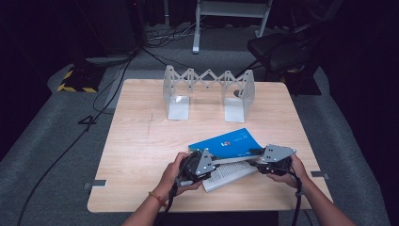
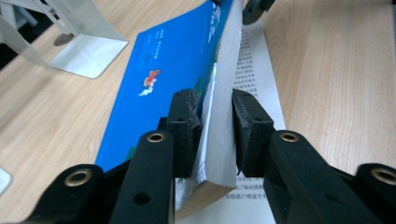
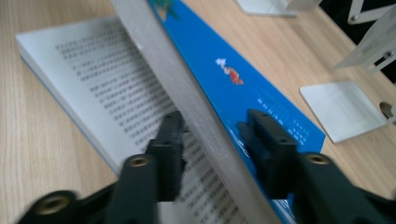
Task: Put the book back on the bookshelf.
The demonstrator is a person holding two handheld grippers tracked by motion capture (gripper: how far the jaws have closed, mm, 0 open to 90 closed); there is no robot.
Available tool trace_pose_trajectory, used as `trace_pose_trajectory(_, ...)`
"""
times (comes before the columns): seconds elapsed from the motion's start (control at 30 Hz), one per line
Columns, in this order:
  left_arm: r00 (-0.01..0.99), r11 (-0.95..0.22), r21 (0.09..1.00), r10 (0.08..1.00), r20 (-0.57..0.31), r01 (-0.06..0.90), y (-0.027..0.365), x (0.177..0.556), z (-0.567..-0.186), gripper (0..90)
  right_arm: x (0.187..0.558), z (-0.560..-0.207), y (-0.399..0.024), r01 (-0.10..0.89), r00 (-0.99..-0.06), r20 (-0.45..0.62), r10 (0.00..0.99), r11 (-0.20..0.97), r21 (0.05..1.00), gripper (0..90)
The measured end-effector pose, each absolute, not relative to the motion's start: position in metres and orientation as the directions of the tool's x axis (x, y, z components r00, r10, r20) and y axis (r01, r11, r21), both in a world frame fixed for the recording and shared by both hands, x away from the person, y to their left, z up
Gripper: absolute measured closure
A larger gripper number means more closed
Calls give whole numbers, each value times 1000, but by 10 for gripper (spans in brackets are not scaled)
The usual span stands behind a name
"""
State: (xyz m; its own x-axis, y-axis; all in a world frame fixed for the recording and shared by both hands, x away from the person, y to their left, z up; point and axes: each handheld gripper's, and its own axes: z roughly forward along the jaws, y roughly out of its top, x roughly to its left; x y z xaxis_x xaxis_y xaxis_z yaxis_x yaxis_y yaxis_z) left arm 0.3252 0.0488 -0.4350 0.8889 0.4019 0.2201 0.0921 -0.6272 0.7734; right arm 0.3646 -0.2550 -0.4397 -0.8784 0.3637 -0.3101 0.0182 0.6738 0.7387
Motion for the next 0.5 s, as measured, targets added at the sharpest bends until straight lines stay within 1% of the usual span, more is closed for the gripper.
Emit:
trace_pose_trajectory(0.03,889,-627,773,402,220,92,49,325,-435,737,368,-440,-258,25,-881,-293,371,656,755,483)
trace_pose_trajectory(0.07,890,-619,780,403,216,91,51,325,-436,737,368,-440,-258,25,-881,-293,371,656,755,483)
trace_pose_trajectory(0.13,893,-595,797,408,189,103,60,327,-437,741,375,-442,-266,48,-880,-270,391,638,769,417)
trace_pose_trajectory(0.17,895,-588,802,408,179,107,63,327,-437,740,380,-444,-270,59,-883,-255,395,632,773,403)
trace_pose_trajectory(0.2,900,-569,813,410,151,122,74,329,-437,740,387,-448,-276,72,-890,-232,392,624,778,392)
trace_pose_trajectory(0.23,900,-569,813,410,151,122,74,329,-437,740,387,-448,-276,72,-890,-232,392,624,778,392)
trace_pose_trajectory(0.27,905,-548,825,409,119,140,82,332,-438,740,393,-451,-278,93,-890,-207,406,606,790,394)
trace_pose_trajectory(0.33,907,-535,831,409,99,151,93,334,-438,739,396,-452,-278,76,-900,-201,387,595,800,430)
trace_pose_trajectory(0.37,907,-535,831,409,99,151,93,334,-438,738,397,-451,-276,60,-899,-216,382,595,801,457)
trace_pose_trajectory(0.4,912,-539,828,401,88,157,101,335,-438,738,397,-451,-274,36,-901,-230,368,592,805,458)
trace_pose_trajectory(0.43,912,-534,829,403,77,165,105,335,-438,737,396,-450,-272,30,-905,-226,361,583,812,491)
trace_pose_trajectory(0.47,912,-537,826,403,74,170,109,336,-438,735,396,-449,-269,19,-913,-222,343,580,815,545)
trace_pose_trajectory(0.5,912,-537,826,403,74,170,109,336,-438,733,394,-448,-266,-5,-916,-238,324,582,813,563)
